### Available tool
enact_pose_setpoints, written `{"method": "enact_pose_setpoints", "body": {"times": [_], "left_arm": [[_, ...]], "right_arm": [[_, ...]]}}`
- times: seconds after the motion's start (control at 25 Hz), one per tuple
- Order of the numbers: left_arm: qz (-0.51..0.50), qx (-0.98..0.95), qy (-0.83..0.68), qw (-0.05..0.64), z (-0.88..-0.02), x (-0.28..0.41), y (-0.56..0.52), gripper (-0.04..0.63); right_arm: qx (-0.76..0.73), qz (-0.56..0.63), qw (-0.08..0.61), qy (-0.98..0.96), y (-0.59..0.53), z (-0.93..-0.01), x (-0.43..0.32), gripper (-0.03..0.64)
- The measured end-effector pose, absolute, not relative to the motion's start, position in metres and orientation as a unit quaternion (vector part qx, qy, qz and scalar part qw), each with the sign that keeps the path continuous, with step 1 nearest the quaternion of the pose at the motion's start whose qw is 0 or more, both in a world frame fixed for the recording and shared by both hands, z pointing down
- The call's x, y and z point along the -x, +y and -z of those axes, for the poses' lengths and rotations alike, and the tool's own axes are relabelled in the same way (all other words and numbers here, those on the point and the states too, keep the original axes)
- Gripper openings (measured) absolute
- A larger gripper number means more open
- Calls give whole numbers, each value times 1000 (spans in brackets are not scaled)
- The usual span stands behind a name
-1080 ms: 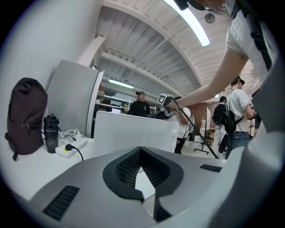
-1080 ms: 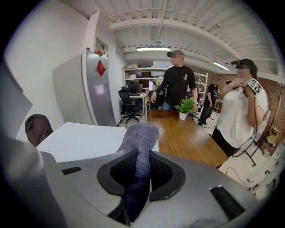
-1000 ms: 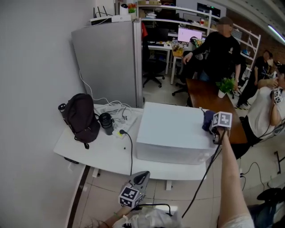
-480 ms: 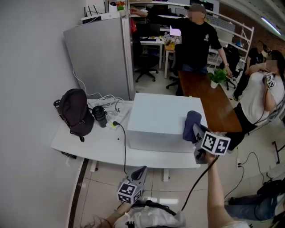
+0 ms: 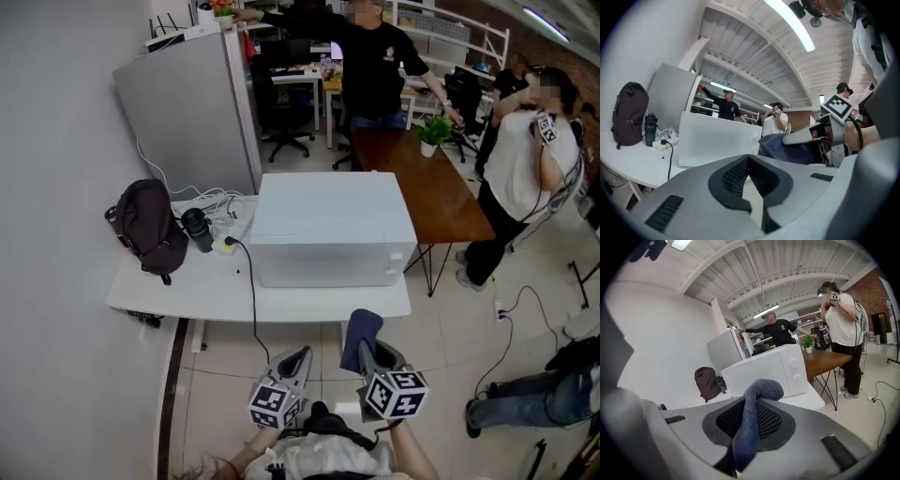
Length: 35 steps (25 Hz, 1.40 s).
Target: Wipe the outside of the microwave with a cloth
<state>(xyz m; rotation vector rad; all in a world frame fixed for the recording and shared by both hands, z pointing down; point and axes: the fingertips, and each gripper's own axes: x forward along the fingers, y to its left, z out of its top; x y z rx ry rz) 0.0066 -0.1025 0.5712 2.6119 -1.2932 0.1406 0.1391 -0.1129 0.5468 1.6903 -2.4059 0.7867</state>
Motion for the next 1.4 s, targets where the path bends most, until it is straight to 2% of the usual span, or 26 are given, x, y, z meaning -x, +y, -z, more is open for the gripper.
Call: {"method": "enact_pose_setpoints", "body": {"times": [0.16,0.32,0.72,1.04,1.4], "left_arm": [[-43,-904,-417,88,-556,-8,-67,-14],[-39,-909,-408,76,-550,5,-16,-14],[6,-900,-421,115,-537,39,121,-14],[-7,-890,-435,137,-560,13,178,-14],[-12,-876,-460,142,-564,-19,196,-14]], "right_arm": [[-560,-235,64,-792,-53,-558,-112,78],[-563,-241,42,-790,-5,-557,-88,78],[-555,-245,32,-794,122,-541,-50,78],[-551,-244,53,-796,188,-552,-66,75],[-538,-237,65,-806,209,-552,-107,69]]}}
